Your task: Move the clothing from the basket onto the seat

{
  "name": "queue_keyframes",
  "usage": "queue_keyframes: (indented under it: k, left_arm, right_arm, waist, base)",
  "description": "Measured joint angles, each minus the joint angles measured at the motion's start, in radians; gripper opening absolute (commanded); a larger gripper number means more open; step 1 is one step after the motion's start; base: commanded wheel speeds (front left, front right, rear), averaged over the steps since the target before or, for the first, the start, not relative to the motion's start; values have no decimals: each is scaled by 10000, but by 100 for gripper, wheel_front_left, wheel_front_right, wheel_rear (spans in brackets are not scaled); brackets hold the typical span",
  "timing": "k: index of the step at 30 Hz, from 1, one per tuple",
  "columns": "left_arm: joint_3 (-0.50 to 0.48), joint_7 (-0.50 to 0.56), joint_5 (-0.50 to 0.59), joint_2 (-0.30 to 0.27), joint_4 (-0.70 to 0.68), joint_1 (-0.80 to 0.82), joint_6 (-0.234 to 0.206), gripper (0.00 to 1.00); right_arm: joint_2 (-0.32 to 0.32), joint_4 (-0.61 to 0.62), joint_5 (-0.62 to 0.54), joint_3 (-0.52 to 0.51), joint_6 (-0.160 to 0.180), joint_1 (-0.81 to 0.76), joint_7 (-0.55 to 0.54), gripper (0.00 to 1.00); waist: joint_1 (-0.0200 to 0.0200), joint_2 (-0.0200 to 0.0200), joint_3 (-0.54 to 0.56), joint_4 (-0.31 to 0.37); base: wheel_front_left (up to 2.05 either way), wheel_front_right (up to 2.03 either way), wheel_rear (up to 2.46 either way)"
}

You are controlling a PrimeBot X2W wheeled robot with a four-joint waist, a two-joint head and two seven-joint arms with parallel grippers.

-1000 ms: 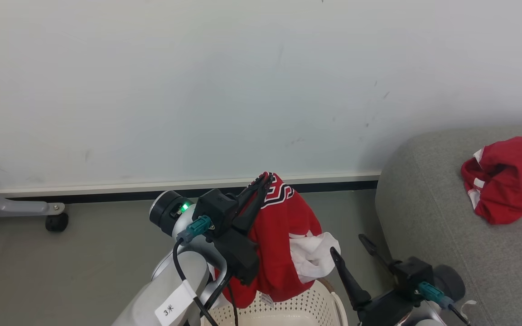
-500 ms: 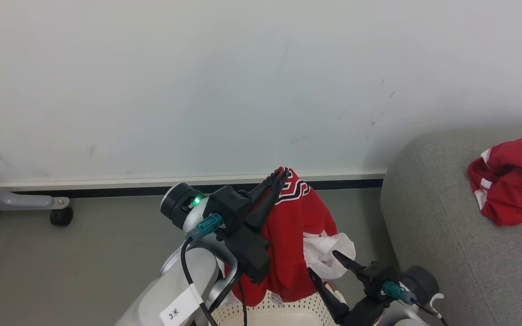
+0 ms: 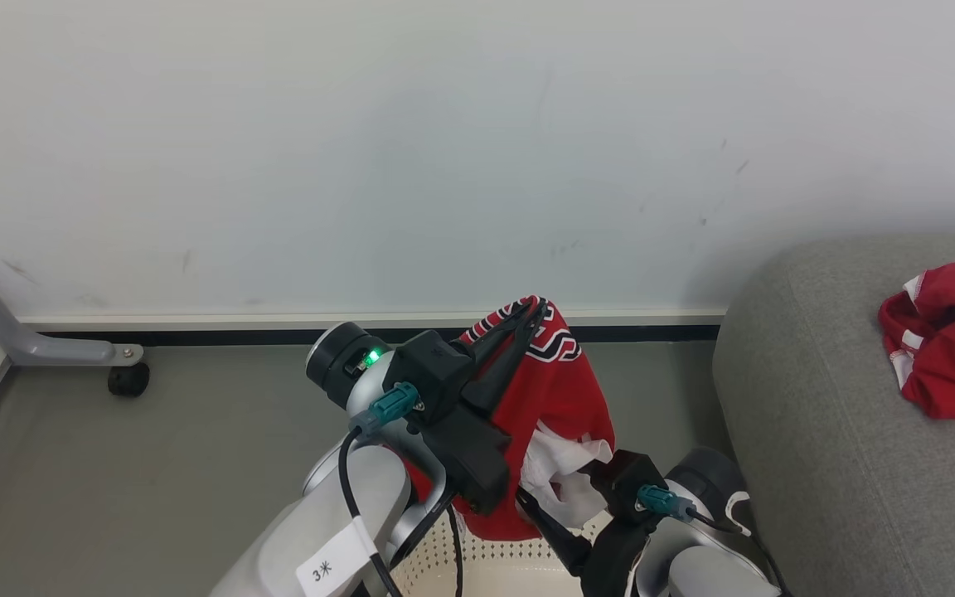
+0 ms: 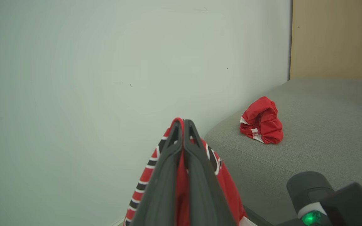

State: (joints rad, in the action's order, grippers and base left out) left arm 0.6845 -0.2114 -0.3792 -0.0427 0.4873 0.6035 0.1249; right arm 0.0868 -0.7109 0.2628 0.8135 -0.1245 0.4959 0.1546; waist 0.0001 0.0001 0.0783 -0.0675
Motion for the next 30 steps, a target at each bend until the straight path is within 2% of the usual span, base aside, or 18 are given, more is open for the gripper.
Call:
queue_keyframes:
  k: [1,4,5,6,7,14,26,27,28,29,30]
  left_arm:
    - [4,0,-4,0,-33,8,0,0]
    - [15,65,-50,2,-81,21,0,0]
    - [17,79,-59,0,-82,22,0,0]
    - [17,84,-63,0,-84,22,0,0]
    - [17,86,-73,0,-84,22,-2,0]
    - [-86,115,-132,-90,-125,-12,-42,0]
    - [-428,178,-608,-337,75,-702,-293,1]
    - [-458,192,-614,-359,100,-785,-297,14]
    - [-489,207,-635,-380,136,-860,-328,14]
    - [-531,205,-675,-395,161,-930,-374,31]
    - [-568,205,-692,-420,184,-991,-376,54]
  right_arm:
    - [-25,-63,115,79,0,91,58,97]
    - [-82,-173,456,359,0,326,192,39]
    - [-88,-205,543,466,0,383,247,29]
    - [-94,-244,602,558,0,435,295,6]
    - [-98,-293,686,650,0,488,337,0]
    - [-102,-512,1210,1085,0,615,591,0]
    - [316,-347,2069,704,0,696,859,0]
    - [378,-309,2119,675,0,696,861,0]
    - [445,-263,2153,650,0,701,876,0]
    - [508,-211,2180,598,0,701,905,0]
    - [575,-144,2255,541,0,707,932,0]
  waist:
    - [0,0,-10,-14]
    - [0,0,-38,-44]
    - [0,0,-45,-51]
    - [0,0,-52,-54]
    - [0,0,-58,-54]
    - [0,0,-91,60]
    - [0,0,-111,629]
    - [0,0,-110,690]
    - [0,0,-109,755]
    - [0,0,-108,821]
    - [-1,0,-107,889]
  base:
    - [0,0,0]
    - [0,0,0]
    - [0,0,0]
    - [0,0,0]
    - [0,0,0]
    - [0,0,0]
    - [0,0,0]
    - [0,0,0]
    - [0,0,0]
    - [0,0,0]
    - [0,0,0]
